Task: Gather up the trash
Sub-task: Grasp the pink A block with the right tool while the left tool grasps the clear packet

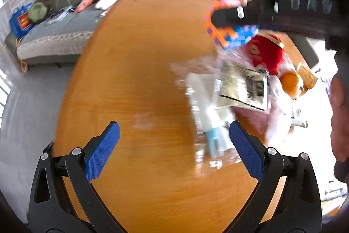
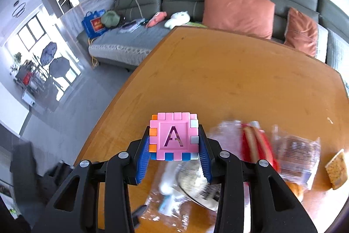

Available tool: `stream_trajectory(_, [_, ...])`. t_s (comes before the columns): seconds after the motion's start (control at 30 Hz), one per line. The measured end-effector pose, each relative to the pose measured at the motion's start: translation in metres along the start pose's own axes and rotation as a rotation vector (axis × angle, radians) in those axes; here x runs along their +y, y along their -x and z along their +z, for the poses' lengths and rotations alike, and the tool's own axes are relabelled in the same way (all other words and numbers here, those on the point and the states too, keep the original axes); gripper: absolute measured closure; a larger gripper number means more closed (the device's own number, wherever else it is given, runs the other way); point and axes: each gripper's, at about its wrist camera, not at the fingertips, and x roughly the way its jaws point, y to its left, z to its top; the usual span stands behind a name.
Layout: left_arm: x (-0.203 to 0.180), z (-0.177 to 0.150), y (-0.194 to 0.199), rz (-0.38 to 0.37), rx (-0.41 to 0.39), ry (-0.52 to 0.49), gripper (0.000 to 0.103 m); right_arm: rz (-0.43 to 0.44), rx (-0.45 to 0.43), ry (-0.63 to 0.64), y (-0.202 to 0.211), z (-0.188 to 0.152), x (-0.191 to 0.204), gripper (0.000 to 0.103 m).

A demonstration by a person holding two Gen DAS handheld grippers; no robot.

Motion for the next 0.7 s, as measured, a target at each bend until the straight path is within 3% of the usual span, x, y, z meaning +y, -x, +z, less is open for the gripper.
stream_trajectory(0.2, [-0.036, 0.001, -0.029, -0.009, 0.052, -0.028, 0.006, 0.0, -0.023, -0.017, 0.016, 0.001, -0.021, 0.062])
stream_trajectory(0.3, [-0.041, 0.002, -0.044, 0.062, 0.073, -0.053, 0.007, 0.009, -0.024, -0.028, 0.016, 0.001, -0.03, 0.062])
stream_trajectory(0.37, [-0.043, 0.0, -0.054, 0.088, 0.095, -0.063, 0.023, 0.012, -0.025, -0.031, 0.018, -0.002, -0.031, 0.062])
stream_trajectory(0.4, [-0.042, -0.001, -0.058, 0.082, 0.108, -0.058, 0.039, 0.014, -0.025, -0.031, 0.018, -0.003, -0.032, 0.062])
stream_trajectory(0.47, [-0.038, -0.002, -0.057, 0.06, 0.092, -0.039, 0.055, 0.018, -0.028, -0.031, 0.02, -0.004, -0.032, 0.062])
stream_trajectory(0.53, [-0.036, -0.003, -0.055, 0.049, 0.085, -0.033, 0.063, 0.023, -0.032, -0.034, 0.021, -0.005, -0.031, 0.062])
stream_trajectory(0.7, [-0.028, -0.006, -0.039, 0.057, 0.04, -0.021, 0.066, 0.034, -0.04, -0.029, 0.023, -0.007, -0.022, 0.062])
